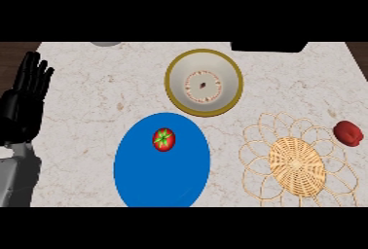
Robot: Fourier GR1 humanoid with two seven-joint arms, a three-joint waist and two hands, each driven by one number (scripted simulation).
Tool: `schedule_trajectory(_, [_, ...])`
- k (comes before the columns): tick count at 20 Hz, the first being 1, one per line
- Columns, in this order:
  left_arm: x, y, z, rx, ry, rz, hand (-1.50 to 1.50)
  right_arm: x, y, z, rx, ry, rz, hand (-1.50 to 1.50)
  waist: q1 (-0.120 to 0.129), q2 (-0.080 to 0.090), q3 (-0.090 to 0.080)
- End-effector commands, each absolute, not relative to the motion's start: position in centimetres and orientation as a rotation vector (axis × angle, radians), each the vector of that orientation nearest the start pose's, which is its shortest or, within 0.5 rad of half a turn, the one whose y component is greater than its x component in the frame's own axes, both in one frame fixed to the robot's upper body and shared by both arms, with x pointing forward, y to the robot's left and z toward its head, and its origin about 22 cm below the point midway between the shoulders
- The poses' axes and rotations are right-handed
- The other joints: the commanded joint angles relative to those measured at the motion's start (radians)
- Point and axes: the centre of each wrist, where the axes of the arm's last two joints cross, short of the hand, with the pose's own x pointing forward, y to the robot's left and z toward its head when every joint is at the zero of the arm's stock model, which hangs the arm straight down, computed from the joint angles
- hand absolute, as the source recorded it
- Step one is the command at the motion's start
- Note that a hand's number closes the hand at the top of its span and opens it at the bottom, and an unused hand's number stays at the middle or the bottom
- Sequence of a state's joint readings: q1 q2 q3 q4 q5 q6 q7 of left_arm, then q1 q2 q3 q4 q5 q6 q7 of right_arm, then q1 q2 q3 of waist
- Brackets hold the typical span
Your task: Pick the sweet potato from the placemat and place it in the bowl
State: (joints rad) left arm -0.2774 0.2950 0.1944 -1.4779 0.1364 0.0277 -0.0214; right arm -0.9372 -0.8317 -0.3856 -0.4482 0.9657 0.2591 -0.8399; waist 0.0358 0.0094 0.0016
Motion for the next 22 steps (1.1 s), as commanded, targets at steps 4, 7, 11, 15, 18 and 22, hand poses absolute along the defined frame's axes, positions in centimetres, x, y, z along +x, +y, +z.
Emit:
schedule_trajectory(4, [29.7,32.5,8.2,0.204,-1.774,0.006,0.0,41.1,-43.9,24.8,-0.486,-1.846,1.057,1.5,-0.016,-0.011,-0.002])
schedule_trajectory(7, [29.3,32.4,6.6,0.242,-1.777,0.032,0.0,42.6,-40.6,26.6,-0.427,-1.828,1.099,1.5,-0.03,-0.014,-0.003])
schedule_trajectory(11, [29.2,34.8,7.3,0.241,-1.77,0.041,0.0,44.6,-35.3,28.2,-0.356,-1.81,1.105,1.5,-0.035,-0.016,-0.004])
schedule_trajectory(15, [29.2,33.7,8.0,0.244,-1.785,0.024,0.0,45.4,-31.5,28.6,-0.356,-1.77,1.146,1.5,-0.032,-0.014,-0.003])
schedule_trajectory(18, [28.1,31.8,7.8,0.241,-1.778,0.021,0.0,46.3,-26.5,27.6,-0.331,-1.727,1.206,1.5,-0.026,-0.016,-0.002])
schedule_trajectory(22, [29.4,33.2,7.4,0.219,-1.774,0.032,0.0,46.5,-23.6,25.6,-0.306,-1.688,1.231,1.5,-0.033,-0.011,-0.002])
